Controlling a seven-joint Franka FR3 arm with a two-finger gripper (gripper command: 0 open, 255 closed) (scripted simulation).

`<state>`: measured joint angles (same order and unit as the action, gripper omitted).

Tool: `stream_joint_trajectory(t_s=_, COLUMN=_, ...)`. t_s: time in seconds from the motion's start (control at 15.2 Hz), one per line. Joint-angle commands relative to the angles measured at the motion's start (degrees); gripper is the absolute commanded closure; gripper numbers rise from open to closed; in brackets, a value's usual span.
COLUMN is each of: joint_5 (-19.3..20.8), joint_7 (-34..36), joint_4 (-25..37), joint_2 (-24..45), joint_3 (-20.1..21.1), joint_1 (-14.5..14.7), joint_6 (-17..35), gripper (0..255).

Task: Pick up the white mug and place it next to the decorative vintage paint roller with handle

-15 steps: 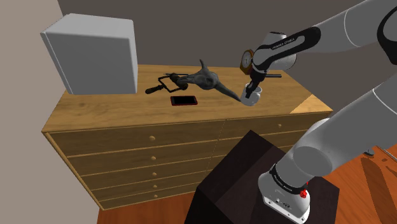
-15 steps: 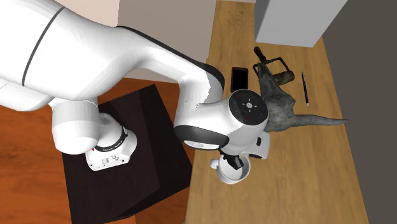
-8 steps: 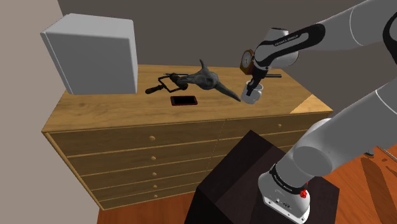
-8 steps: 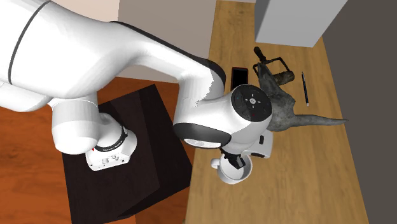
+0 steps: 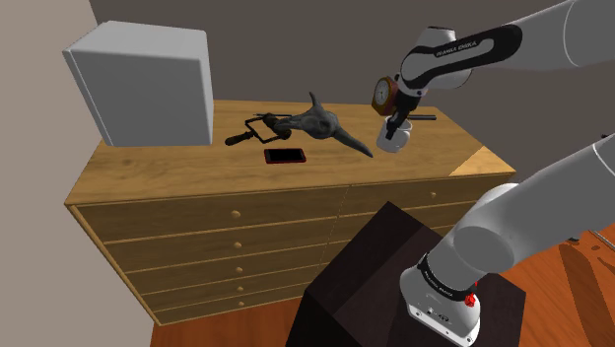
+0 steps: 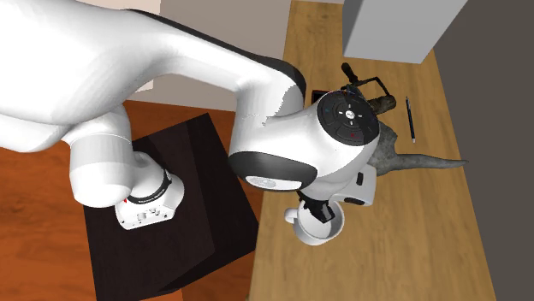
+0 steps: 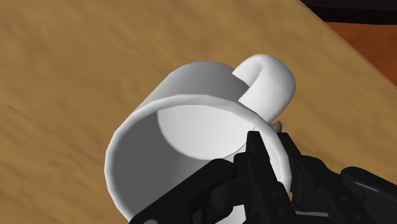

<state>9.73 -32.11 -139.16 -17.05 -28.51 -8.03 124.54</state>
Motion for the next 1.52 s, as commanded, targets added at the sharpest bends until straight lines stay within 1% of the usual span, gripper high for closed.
stream_joint_trajectory(t_s=0.0, joint_5=0.25, joint_7=0.17, joint_4=0.88, joint_2=-0.98, joint_3=0.30, joint_1=-0.12, joint_6=-1.81, gripper=255)
stream_joint_trajectory(t_s=0.59, joint_5=0.50, joint_7=0.69, joint_4=5.69, joint_2=-3.74, joint_3=1.59, joint_1=-0.19, joint_6=-9.27, gripper=255)
stream_joint_trajectory(t_s=1.25, joint_5=0.26, joint_7=0.84, joint_4=12.08, joint_2=-5.34, joint_3=2.78, joint_1=-0.02, joint_6=-17.22, gripper=255)
stream_joint_trajectory(t_s=1.32, joint_5=0.23, joint_7=0.83, joint_4=12.60, joint_2=-5.41, joint_3=2.86, joint_1=0.00, joint_6=-17.79, gripper=255)
stream_joint_trajectory(t_s=1.45, joint_5=-0.55, joint_7=3.49, joint_4=12.31, joint_2=-4.99, joint_3=4.71, joint_1=1.12, joint_6=-17.37, gripper=255)
